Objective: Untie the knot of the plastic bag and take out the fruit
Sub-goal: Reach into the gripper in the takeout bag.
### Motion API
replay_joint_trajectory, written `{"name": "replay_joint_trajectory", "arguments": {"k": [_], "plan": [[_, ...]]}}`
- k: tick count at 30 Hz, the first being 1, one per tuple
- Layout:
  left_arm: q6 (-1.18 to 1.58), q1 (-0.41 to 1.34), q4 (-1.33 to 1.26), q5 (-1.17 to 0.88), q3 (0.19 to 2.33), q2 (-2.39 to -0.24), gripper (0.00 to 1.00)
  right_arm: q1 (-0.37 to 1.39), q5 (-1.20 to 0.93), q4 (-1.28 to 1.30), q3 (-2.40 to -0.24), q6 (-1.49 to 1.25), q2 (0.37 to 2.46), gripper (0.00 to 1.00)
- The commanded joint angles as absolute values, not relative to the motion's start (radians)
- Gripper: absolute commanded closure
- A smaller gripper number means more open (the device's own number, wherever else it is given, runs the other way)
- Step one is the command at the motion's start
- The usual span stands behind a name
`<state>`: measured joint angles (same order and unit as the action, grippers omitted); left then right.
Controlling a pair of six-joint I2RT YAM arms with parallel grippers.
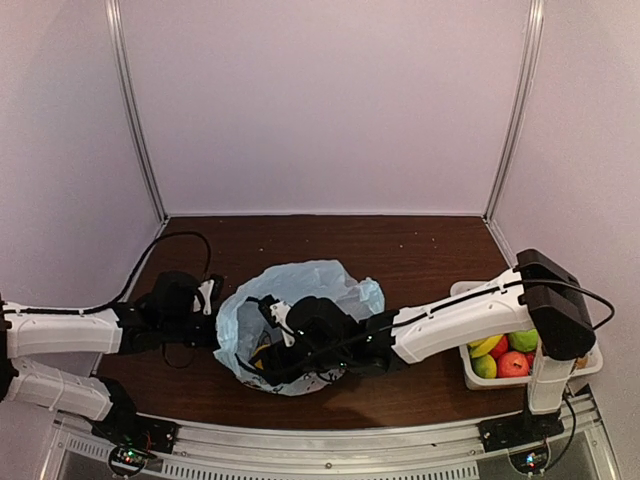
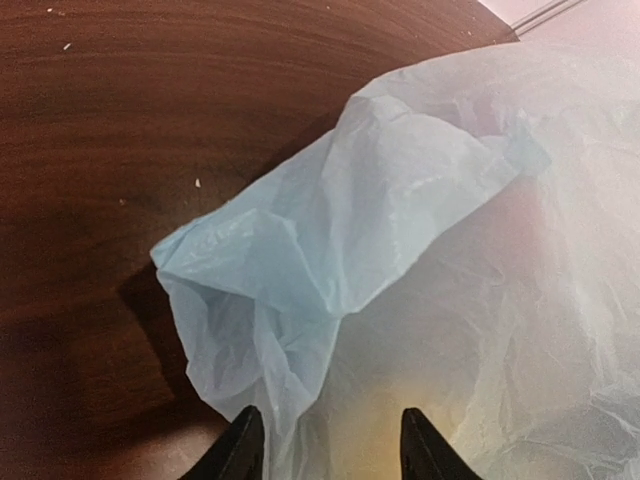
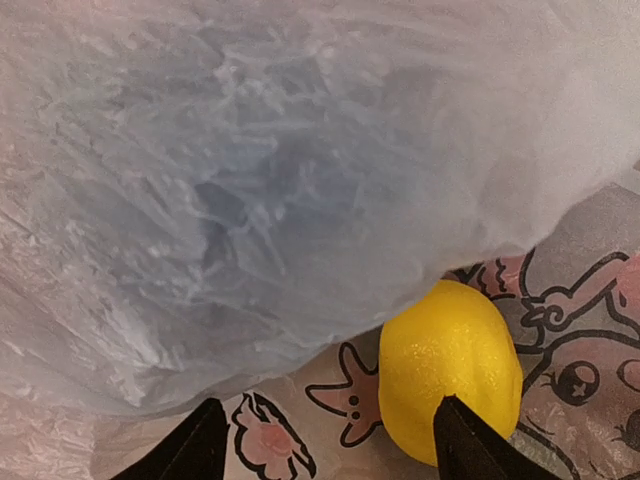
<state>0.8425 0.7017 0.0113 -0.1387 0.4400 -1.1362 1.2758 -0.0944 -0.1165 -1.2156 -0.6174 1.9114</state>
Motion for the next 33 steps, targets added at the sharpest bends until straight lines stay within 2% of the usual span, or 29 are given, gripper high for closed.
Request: {"name": "replay_joint_trajectory", "arguments": {"k": [1,8,15,24,27,33], "plan": [[0.873,0.696,0.043,-0.129,0.381,-1.084,0.52,1.285,-0.010,0.003,-1.287,-0.510,1.978,0.27],[0.907,0.696,-0.022,-0.170,0.324,-1.079,0.51,1.286,0.042,0.089,-1.379,-0.430,2.057,0.23],[0.901,0.696,-0.015,-0.137,0.332,-1.150,0.53,1.290,0.094,0.147,-1.428,-0.414,2.119,0.25],[0.893,0.696,-0.096,-0.147,0.353,-1.245,0.61,1.288,0.197,0.203,-1.431,-0.443,2.128,0.28],[0.887,0.696,-0.106,-0.139,0.365,-1.280,0.67,1.287,0.195,0.199,-1.431,-0.450,2.136,0.32],[0.877,0.696,-0.106,-0.127,0.387,-1.323,0.88,1.287,0.188,0.174,-1.427,-0.453,2.128,0.57]]}}
